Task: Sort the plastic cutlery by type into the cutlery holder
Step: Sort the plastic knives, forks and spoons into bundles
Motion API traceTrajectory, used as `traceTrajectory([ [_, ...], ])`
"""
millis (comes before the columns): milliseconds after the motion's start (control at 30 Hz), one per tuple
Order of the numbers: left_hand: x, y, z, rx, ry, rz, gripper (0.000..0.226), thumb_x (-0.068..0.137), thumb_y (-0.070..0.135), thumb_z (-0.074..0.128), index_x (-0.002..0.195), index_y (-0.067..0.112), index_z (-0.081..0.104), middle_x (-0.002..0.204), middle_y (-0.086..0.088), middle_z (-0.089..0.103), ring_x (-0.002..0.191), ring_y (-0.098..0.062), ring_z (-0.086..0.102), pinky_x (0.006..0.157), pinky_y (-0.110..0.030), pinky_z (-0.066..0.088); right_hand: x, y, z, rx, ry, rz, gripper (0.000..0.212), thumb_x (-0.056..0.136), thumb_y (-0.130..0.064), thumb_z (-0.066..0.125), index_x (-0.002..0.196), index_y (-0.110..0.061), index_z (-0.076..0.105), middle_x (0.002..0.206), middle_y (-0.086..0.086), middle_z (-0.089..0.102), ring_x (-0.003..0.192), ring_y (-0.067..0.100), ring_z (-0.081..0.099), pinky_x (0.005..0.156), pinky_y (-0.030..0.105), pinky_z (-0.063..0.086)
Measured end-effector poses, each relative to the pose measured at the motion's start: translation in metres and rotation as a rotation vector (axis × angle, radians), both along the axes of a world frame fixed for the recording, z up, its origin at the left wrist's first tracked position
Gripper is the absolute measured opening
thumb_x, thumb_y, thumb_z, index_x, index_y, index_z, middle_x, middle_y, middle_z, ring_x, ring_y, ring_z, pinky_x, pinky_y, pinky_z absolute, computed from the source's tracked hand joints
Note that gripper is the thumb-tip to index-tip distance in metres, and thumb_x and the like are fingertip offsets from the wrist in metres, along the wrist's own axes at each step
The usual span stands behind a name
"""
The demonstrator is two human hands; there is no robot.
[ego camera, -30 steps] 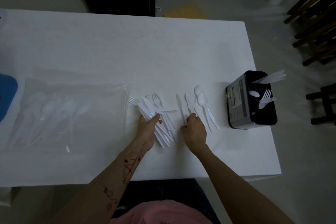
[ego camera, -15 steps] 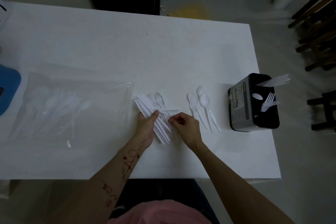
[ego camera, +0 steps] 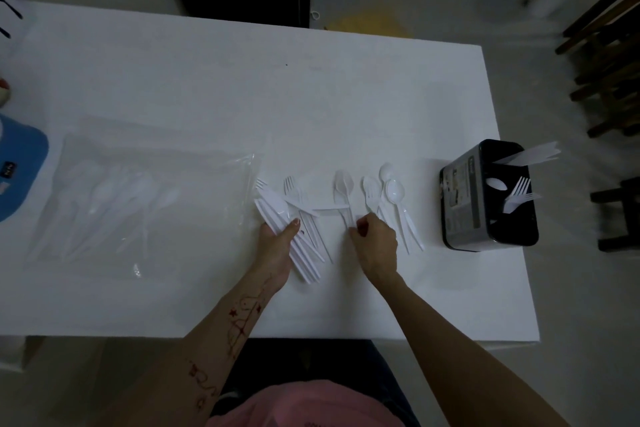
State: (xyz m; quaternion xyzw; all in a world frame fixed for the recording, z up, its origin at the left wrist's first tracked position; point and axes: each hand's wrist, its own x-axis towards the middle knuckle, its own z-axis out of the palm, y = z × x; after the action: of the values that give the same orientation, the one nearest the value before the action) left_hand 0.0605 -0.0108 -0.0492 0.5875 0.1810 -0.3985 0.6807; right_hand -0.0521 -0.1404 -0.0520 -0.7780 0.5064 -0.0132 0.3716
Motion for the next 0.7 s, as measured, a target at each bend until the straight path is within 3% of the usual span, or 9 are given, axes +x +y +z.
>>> traceTrajectory([
  [167,-0.001,0.001,-0.001,-0.008,0.016,0.003,0.034,0.088,0.004,0.062,0.120,0.004,0.051,0.086,-0.004,0.060,0.078,-0.019,0.060,0.070,-0.031,0.049,-0.007,0.000,0.003,-0.216,0.045,0.048,0.035,0.089,-0.025,0.069,0.119,-0.014,0.055,0.113,0.005,0.059,0.104,0.022,0.056,0.072,0.034,0.051],
  [300,-0.002,0.005,-0.004,0.019,0.031,0.001,0.036,0.087,0.004,0.063,0.121,0.001,0.050,0.084,-0.006,0.058,0.077,-0.020,0.059,0.074,-0.034,0.051,0.019,0.009,0.003,-0.415,0.032,0.401,0.041,0.087,-0.013,0.071,0.126,-0.016,0.059,0.126,0.008,0.058,0.112,0.029,0.055,0.061,0.035,0.055],
  [367,-0.001,0.007,-0.006,0.038,0.024,0.002,0.040,0.087,0.004,0.064,0.124,0.000,0.049,0.086,-0.007,0.059,0.078,-0.021,0.059,0.077,-0.036,0.051,0.032,0.013,-0.001,-0.427,0.061,0.479,0.037,0.087,-0.007,0.069,0.123,-0.014,0.062,0.126,0.008,0.060,0.111,0.031,0.055,0.057,0.036,0.056],
  [467,-0.001,0.010,-0.006,0.039,0.014,-0.003,0.040,0.087,0.005,0.065,0.124,0.001,0.050,0.085,-0.007,0.059,0.078,-0.021,0.059,0.073,-0.034,0.051,0.041,0.018,-0.006,-0.376,0.141,0.430,0.021,0.093,-0.008,0.060,0.113,-0.010,0.062,0.114,0.008,0.061,0.104,0.027,0.054,0.059,0.034,0.050],
  [567,0.000,0.012,-0.006,0.038,0.008,-0.004,0.039,0.087,0.005,0.064,0.123,0.001,0.049,0.084,-0.007,0.058,0.077,-0.020,0.059,0.074,-0.034,0.051,0.035,0.018,-0.007,-0.354,0.097,0.390,0.014,0.093,-0.009,0.058,0.106,-0.008,0.060,0.105,0.009,0.061,0.095,0.027,0.056,0.057,0.034,0.046],
  [700,-0.001,0.009,-0.007,0.026,0.027,-0.029,0.041,0.087,0.006,0.064,0.124,-0.001,0.048,0.089,-0.007,0.060,0.082,-0.021,0.060,0.079,-0.037,0.052,0.015,0.011,-0.005,-0.314,0.056,0.250,0.012,0.093,-0.012,0.058,0.105,-0.010,0.057,0.104,0.007,0.059,0.090,0.025,0.059,0.063,0.038,0.052],
])
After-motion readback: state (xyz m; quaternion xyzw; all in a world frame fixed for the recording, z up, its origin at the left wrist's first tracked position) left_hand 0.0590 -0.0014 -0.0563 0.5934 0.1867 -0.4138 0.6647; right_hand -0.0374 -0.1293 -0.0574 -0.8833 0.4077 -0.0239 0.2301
